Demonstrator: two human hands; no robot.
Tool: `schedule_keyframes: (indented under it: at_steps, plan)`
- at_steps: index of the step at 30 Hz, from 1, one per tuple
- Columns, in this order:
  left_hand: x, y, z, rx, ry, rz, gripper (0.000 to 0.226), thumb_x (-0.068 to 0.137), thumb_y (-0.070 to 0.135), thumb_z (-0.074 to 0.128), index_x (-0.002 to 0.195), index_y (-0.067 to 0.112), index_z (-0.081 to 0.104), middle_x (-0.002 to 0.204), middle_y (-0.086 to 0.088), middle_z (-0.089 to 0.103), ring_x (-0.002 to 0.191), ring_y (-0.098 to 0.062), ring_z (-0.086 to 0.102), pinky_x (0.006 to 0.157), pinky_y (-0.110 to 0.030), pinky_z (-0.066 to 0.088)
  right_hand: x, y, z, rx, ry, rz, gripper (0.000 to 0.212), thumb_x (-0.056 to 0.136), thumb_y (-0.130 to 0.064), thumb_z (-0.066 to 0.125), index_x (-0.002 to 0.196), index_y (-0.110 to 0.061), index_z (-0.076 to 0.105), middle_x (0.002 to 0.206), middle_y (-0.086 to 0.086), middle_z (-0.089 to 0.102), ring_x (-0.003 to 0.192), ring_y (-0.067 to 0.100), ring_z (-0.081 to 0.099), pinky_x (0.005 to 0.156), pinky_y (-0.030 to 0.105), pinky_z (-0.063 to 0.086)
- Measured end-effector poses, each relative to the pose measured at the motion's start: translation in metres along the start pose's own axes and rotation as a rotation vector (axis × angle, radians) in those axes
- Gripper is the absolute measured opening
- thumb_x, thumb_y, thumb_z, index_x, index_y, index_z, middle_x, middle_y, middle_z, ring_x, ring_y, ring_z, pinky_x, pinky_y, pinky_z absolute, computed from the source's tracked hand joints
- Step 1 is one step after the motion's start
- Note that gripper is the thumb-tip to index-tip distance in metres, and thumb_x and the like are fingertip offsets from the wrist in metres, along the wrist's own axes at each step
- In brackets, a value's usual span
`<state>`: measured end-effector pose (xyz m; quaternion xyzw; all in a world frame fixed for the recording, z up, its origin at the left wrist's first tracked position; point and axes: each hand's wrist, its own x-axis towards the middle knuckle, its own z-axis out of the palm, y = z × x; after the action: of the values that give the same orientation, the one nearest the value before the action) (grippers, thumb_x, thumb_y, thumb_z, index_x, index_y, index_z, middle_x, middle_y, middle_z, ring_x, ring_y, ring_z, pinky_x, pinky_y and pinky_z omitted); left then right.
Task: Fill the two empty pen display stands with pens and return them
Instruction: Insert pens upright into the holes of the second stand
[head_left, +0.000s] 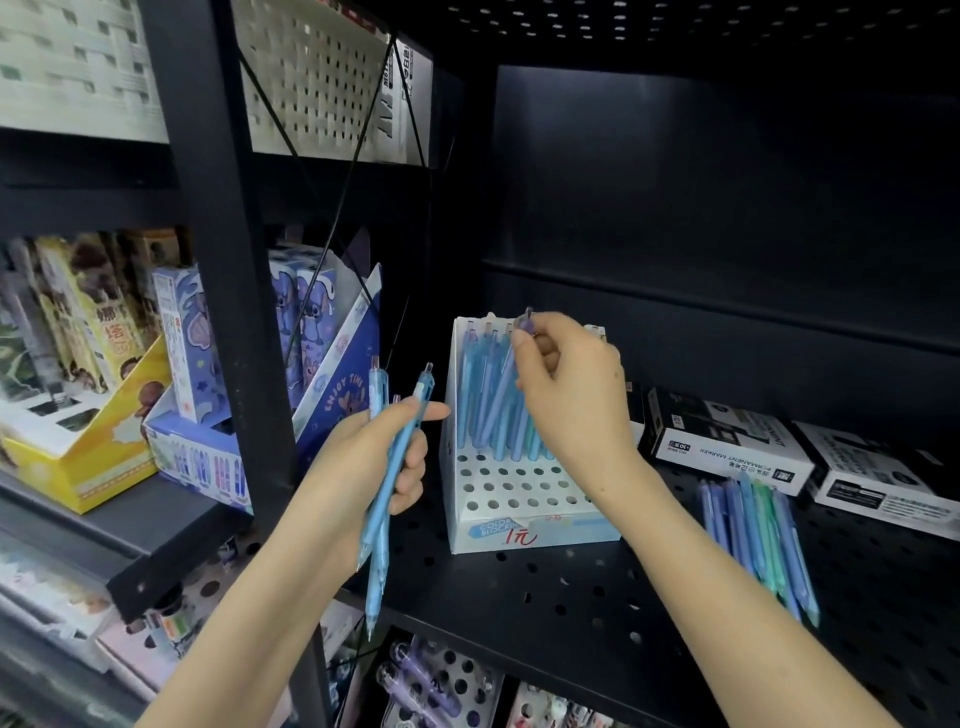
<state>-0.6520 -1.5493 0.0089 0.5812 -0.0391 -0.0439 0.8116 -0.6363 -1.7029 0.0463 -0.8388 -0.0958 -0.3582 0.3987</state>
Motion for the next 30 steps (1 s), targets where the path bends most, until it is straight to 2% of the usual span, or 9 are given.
schedule_keyframes:
  at_steps: [6,9,12,15,20,23,26,27,30]
  plan:
    - [0.009,-0.003,-0.005,-0.029,-0.033,-0.027,0.03,0.096,0.018,0.039,0.106,0.003,0.063,0.048,0.001,0.039,0.033,-0.008,0.031,0.03,-0.014,0.026,-0.001,0.001,0.003,-0.08,-0.03,-0.043,0.017,0.095,-0.019,0.049,0.094,-0.01,0.064,0.065,0.008,0.062,0.061,0.021,0.057,0.064,0.035,0.049]
    - [0.009,-0.004,-0.004,0.002,-0.045,-0.002,0.029,0.098,0.021,0.041,0.107,0.005,0.063,0.048,0.001,0.042,0.032,-0.008,0.032,0.03,-0.014,0.025,-0.003,0.003,0.008,-0.125,-0.083,-0.042,0.019,0.095,-0.02,0.05,0.106,-0.012,0.063,0.066,0.004,0.062,0.061,0.018,0.059,0.063,0.029,0.048]
    - [0.005,-0.003,-0.003,0.028,-0.066,0.028,0.027,0.097,0.025,0.044,0.107,0.009,0.064,0.049,0.001,0.043,0.033,-0.008,0.032,0.031,-0.015,0.025,-0.004,0.005,0.01,-0.154,-0.112,0.0,0.027,0.094,-0.018,0.052,0.121,-0.016,0.052,0.067,0.004,0.063,0.061,0.019,0.059,0.064,0.033,0.049]
    - [0.003,-0.002,-0.001,0.056,-0.094,0.056,0.029,0.096,0.028,0.044,0.108,0.01,0.064,0.048,0.001,0.041,0.034,-0.008,0.031,0.031,-0.017,0.024,-0.005,0.005,0.015,-0.244,-0.153,-0.011,0.024,0.094,-0.02,0.05,0.118,-0.016,0.05,0.059,0.001,0.056,0.056,0.021,0.055,0.062,0.039,0.05]
    - [0.001,0.0,0.001,0.122,-0.138,0.116,0.032,0.096,0.03,0.043,0.11,0.01,0.063,0.048,0.002,0.036,0.036,-0.008,0.029,0.032,-0.018,0.025,-0.001,-0.001,0.008,-0.325,-0.113,-0.015,0.028,0.092,-0.032,0.053,0.12,-0.024,0.054,0.05,-0.007,0.043,0.054,0.016,0.05,0.062,0.031,0.047]
    - [-0.003,0.002,0.001,0.181,-0.195,0.158,0.034,0.094,0.033,0.043,0.108,0.008,0.063,0.049,0.001,0.036,0.037,-0.009,0.028,0.033,-0.018,0.026,-0.005,-0.009,-0.005,-0.164,-0.048,0.002,0.029,0.091,-0.04,0.053,0.117,-0.027,0.059,0.051,-0.006,0.046,0.05,0.008,0.047,0.061,0.012,0.04]
    - [-0.006,0.003,0.004,0.211,-0.28,0.173,0.036,0.093,0.034,0.043,0.109,0.01,0.063,0.05,0.0,0.036,0.038,-0.01,0.029,0.035,-0.019,0.024,-0.008,-0.018,-0.016,0.122,-0.247,0.129,0.012,0.09,-0.035,0.058,0.09,-0.031,0.069,0.059,-0.001,0.055,0.053,0.004,0.047,0.058,0.018,0.042]
    - [-0.007,0.004,0.005,0.215,-0.307,0.17,0.035,0.093,0.034,0.042,0.109,0.012,0.064,0.05,0.0,0.036,0.038,-0.01,0.029,0.035,-0.019,0.024,-0.009,-0.019,-0.019,0.212,-0.308,0.173,0.012,0.089,-0.031,0.059,0.083,-0.029,0.07,0.06,-0.006,0.059,0.054,0.0,0.049,0.055,0.017,0.042]
    - [-0.01,0.005,0.008,0.241,-0.308,0.185,0.036,0.092,0.038,0.041,0.107,0.014,0.064,0.053,0.0,0.039,0.04,-0.009,0.032,0.037,-0.02,0.025,-0.007,-0.019,-0.028,0.429,-0.335,0.25,0.012,0.089,-0.024,0.061,0.082,-0.018,0.07,0.065,-0.012,0.063,0.056,0.0,0.056,0.05,0.016,0.042]
